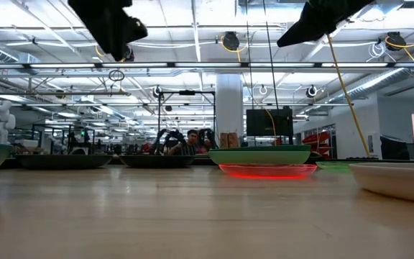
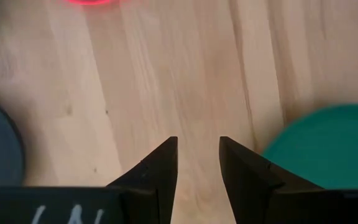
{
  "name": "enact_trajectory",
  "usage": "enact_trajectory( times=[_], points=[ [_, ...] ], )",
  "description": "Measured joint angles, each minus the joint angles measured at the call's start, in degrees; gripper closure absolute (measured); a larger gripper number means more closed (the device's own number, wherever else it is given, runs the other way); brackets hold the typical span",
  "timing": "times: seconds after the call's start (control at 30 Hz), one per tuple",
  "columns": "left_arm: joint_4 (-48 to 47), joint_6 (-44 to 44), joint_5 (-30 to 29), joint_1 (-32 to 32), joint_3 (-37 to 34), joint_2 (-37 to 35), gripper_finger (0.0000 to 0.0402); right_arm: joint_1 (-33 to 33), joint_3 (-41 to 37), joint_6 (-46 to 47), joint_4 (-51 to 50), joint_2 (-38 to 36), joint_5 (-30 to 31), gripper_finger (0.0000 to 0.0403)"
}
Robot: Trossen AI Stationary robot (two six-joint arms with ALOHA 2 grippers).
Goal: Stack plastic plates
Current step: Stack the dark green plate on top of the green plate
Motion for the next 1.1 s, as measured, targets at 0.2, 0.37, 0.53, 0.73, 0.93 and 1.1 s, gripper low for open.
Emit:
enact_trajectory(
  times=[0.2,0.37,0.53,0.73,0.93,1.1],
  points=[
    [3.4,-9.0,-0.8,-2.3,-11.0,-5.1,0.0277,0.0,0.0,0.0,0.0,0.0,0.0,0.0358],
    [3.1,-14.8,-4.1,-4.8,-16.8,-7.2,0.0277,0.0,0.0,0.0,0.2,0.0,0.0,0.0358],
    [3.8,-17.0,-4.6,-8.5,-21.2,-7.0,0.0277,0.0,0.0,0.0,0.4,0.0,0.0,0.0358],
    [7.1,-22.2,-4.6,-13.5,-25.5,-6.9,0.0277,0.0,0.0,0.0,0.5,0.0,0.0,0.0358],
    [9.3,-26.7,-4.7,-18.0,-26.5,-6.9,0.0277,0.0,0.0,0.0,0.5,0.0,0.0,0.0358],
    [9.9,-29.4,-7.1,-21.4,-26.5,-6.9,0.0277,0.0,0.0,0.0,0.5,0.0,0.0,0.0358]
  ],
)
